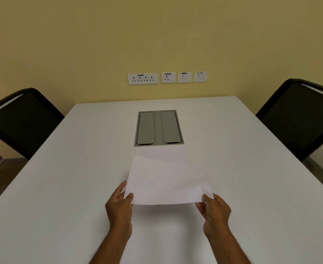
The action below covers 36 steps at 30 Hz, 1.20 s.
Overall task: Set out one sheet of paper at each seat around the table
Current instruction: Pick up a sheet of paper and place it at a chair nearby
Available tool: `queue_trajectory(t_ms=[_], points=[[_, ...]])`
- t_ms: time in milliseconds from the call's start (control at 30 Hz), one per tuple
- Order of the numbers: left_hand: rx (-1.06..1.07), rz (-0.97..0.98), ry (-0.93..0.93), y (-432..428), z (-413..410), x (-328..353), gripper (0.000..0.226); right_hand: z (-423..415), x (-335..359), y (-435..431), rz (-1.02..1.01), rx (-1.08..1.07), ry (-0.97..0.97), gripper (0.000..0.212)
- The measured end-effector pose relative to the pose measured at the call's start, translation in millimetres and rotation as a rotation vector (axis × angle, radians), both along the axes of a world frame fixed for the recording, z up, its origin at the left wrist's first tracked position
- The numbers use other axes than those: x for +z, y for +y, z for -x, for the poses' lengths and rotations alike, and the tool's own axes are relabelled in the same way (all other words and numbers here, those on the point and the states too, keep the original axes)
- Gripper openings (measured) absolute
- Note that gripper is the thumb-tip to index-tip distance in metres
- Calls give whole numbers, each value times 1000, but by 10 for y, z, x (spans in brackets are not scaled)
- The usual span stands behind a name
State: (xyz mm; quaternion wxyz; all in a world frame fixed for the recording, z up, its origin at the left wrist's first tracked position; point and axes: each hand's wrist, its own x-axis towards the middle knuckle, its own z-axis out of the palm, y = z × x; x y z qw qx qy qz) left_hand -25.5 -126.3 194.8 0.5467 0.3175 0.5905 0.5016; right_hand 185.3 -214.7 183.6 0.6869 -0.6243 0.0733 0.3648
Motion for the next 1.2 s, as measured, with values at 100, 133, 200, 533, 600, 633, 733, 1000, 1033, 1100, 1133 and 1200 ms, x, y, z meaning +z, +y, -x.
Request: queue_trajectory(t_ms=[100,133,200,533,600,633,733,1000,1033,1100,1133,1200], points=[[-11,-18,-29,-280,17,323,53,20,316,-296,-43,-38,-4,19],[-14,-22,-40,-381,18,424,51,22,427,-403,-61,-46,-5,20],[-20,-28,-65,-596,9,625,45,19,642,-632,-103,-64,-8,22],[-31,-4,-178,-1677,-80,1349,40,-135,1365,-1809,-207,-112,10,21],[-42,-16,-187,-1883,-90,1474,41,-143,1457,-2023,-194,-131,-17,22],[-45,-19,-189,-1972,-91,1528,41,-139,1495,-2120,-185,-142,-29,22],[-55,-17,-195,-2228,-61,1683,40,-85,1581,-2405,-162,-168,-54,23],[-143,-16,-265,-2803,155,1899,40,191,1801,-3061,-116,-241,-116,24],[-151,-9,-276,-2870,190,1903,40,230,1817,-3130,-107,-249,-126,24],[-160,1,-299,-3008,242,1912,41,302,1851,-3266,-98,-262,-148,24],[-163,5,-310,-3068,257,1913,41,327,1872,-3332,-93,-268,-160,24],[-171,12,-334,-3204,262,1921,41,349,1922,-3482,-79,-282,-187,23]])
